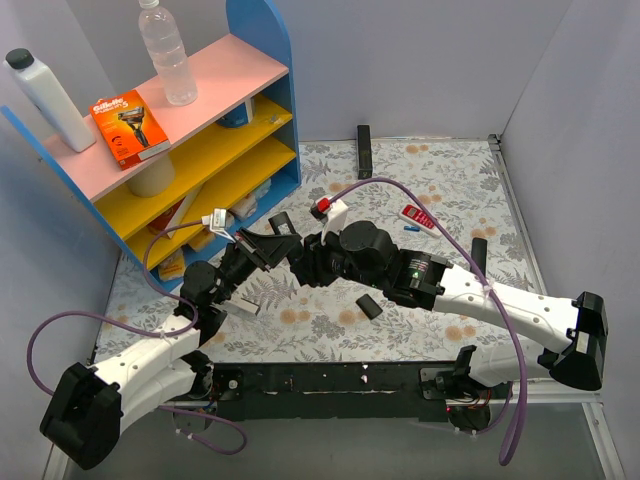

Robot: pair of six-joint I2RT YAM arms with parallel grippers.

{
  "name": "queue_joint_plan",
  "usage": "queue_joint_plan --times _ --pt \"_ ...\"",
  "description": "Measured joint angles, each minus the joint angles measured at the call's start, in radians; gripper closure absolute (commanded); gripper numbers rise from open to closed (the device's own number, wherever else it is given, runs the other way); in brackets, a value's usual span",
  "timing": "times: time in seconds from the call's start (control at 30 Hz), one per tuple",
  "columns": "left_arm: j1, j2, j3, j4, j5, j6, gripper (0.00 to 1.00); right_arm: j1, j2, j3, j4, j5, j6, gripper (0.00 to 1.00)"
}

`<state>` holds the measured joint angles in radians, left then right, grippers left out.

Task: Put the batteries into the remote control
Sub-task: Load the battery into the remote control.

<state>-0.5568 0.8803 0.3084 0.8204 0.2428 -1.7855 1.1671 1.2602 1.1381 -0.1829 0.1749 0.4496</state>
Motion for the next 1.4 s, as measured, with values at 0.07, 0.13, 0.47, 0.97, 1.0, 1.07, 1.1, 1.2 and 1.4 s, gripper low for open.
queue_joint_plan --times 0.07,0.13,0.47,0.97,1.0,1.07,1.1,1.2,1.4 --pt "0.0 0.0 -0.007 0.01 -0.001 -0.007 1.0 0.001 0.0 0.002 -0.003 0.001 0.0 0.58" --pt "-0.001 0.0 -0.009 0.012 -0.002 -0.012 1.0 0.003 0.001 0.005 -0.008 0.003 0.0 0.56" --pt "-0.002 0.0 -0.034 0.024 -0.003 -0.032 1.0 0.005 0.001 0.046 -0.062 0.028 -0.018 0.48" --pt "-0.004 -0.008 -0.032 0.016 0.043 -0.044 1.0 -0.007 -0.052 0.097 -0.122 -0.078 -0.384 0.53" --pt "-0.004 -0.008 -0.031 0.008 0.049 -0.044 1.0 -0.008 -0.062 0.105 -0.132 -0.099 -0.428 0.54" --pt "-0.004 -0.009 -0.026 -0.006 0.06 -0.044 1.0 -0.008 -0.077 0.125 -0.152 -0.139 -0.507 0.57" --pt "-0.004 -0.009 -0.023 -0.012 0.065 -0.044 1.0 -0.007 -0.082 0.135 -0.163 -0.157 -0.542 0.58" --pt "-0.004 -0.009 -0.002 -0.035 0.088 -0.043 1.0 -0.007 -0.087 0.159 -0.193 -0.2 -0.645 0.62" --pt "-0.004 -0.008 0.039 -0.059 0.141 -0.044 1.0 -0.008 -0.087 0.163 -0.265 -0.269 -0.81 0.66"
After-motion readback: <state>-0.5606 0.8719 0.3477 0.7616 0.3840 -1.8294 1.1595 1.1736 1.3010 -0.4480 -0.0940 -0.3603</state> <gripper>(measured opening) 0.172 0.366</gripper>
